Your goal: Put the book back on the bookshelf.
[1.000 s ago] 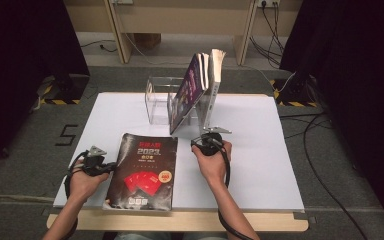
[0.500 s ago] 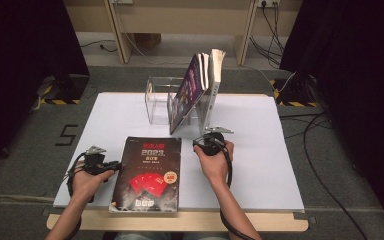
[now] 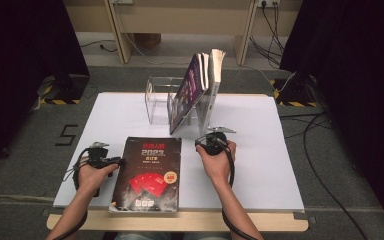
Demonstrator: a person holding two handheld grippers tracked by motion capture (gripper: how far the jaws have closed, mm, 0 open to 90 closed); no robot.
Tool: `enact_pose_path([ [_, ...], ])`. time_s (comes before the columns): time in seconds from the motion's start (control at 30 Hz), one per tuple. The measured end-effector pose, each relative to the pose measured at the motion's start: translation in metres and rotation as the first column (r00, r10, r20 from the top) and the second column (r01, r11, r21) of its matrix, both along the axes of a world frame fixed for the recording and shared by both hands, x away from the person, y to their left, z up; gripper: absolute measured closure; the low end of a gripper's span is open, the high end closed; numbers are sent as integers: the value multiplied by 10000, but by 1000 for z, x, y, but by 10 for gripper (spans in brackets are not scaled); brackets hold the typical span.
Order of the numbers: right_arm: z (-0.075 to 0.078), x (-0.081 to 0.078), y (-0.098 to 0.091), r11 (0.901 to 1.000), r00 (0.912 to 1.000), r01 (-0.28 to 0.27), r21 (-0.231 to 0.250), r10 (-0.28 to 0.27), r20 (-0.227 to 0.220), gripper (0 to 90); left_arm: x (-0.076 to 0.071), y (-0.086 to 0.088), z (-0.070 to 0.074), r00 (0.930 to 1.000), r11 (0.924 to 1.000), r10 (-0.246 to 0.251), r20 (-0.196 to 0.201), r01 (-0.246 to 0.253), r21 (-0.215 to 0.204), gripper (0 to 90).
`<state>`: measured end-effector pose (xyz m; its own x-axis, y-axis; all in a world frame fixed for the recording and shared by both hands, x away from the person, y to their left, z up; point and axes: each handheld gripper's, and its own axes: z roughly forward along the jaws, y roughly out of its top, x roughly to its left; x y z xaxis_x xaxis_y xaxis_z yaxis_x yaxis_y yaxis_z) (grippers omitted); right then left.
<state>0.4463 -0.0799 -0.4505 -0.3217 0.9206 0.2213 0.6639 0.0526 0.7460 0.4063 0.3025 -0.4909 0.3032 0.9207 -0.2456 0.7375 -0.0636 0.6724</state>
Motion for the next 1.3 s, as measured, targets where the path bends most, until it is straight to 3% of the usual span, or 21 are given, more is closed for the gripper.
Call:
enact_pose_path([
  [0.1, 0, 0, 0, 10000, 10000, 17, 7, -17, -19, 525, 0, 1, 0, 9999, 9999, -79, 112, 77, 136, 794],
  [0.13, -1, 0, 0, 10000, 10000, 26, 11, -26, -51, 525, -1, -1, 2, 9992, 9980, -297, 268, 282, 559, 828],
  [0.27, -1, 1, 0, 10000, 10000, 27, -1, -27, -87, 525, -1, -6, 3, 9979, 9949, -565, 326, 535, 860, 864],
  [0.43, 0, 1, -1, 10000, 9999, 45, 45, -44, -136, 525, -3, -13, 3, 9956, 9940, -885, 322, 862, 673, 880],
  [0.73, -1, 2, -8, 9999, 9998, 126, -6, -126, -164, 524, -8, -33, 4, 9891, 9863, -1426, 376, 1389, 885, 882],
  [1.03, -2, 2, -13, 9998, 9995, 185, -32, -185, -248, 523, -16, -54, 3, 9814, 9803, -1862, 468, 1824, 755, 880],
  [1.2, -3, 2, -18, 9996, 9990, 267, -3, -267, -354, 523, -19, -56, 2, 9811, 9810, -1853, 560, 1813, 692, 872],
  [1.3, -3, 2, -20, 9997, 9990, 243, -21, -244, -373, 523, -20, -54, 1, 9842, 9855, -1664, 602, 1640, 428, 846],
])
